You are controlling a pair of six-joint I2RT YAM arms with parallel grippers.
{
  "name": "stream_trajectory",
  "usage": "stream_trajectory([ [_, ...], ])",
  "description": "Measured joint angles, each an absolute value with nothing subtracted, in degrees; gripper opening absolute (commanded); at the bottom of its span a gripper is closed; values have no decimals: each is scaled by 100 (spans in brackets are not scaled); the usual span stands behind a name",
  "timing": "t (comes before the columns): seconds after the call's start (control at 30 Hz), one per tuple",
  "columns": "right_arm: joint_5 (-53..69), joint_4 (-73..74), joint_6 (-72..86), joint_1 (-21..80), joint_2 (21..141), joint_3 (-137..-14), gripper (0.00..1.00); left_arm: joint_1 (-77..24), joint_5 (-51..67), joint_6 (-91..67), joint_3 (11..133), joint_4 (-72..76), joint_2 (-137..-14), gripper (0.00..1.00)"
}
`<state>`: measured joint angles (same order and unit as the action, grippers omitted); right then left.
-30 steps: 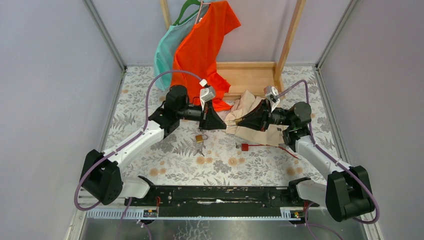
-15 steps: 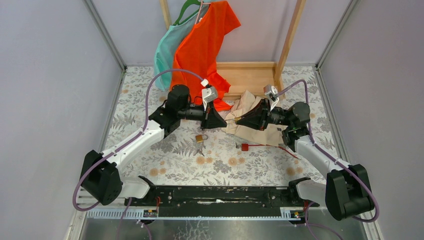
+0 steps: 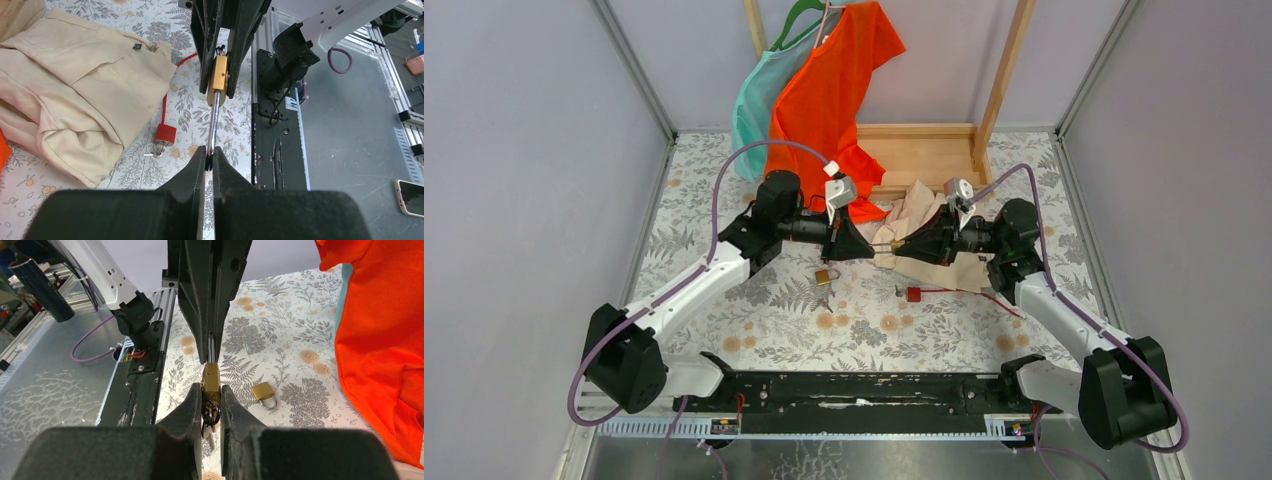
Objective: Lock with the key
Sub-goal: Lock the lock.
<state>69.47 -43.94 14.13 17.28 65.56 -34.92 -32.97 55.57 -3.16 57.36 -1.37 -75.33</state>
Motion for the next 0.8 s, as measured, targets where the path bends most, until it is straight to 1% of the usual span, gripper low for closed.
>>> stream_trajectory([
  [0.3, 7017, -3997, 930, 1848, 6565, -3542, 0, -3238, 5734, -257, 5739, -290, -7507, 0],
  [0.8, 6945, -3844, 829, 2027, 6705, -3542, 0, -3225, 5610, 95, 5872, -915, -7507, 0],
])
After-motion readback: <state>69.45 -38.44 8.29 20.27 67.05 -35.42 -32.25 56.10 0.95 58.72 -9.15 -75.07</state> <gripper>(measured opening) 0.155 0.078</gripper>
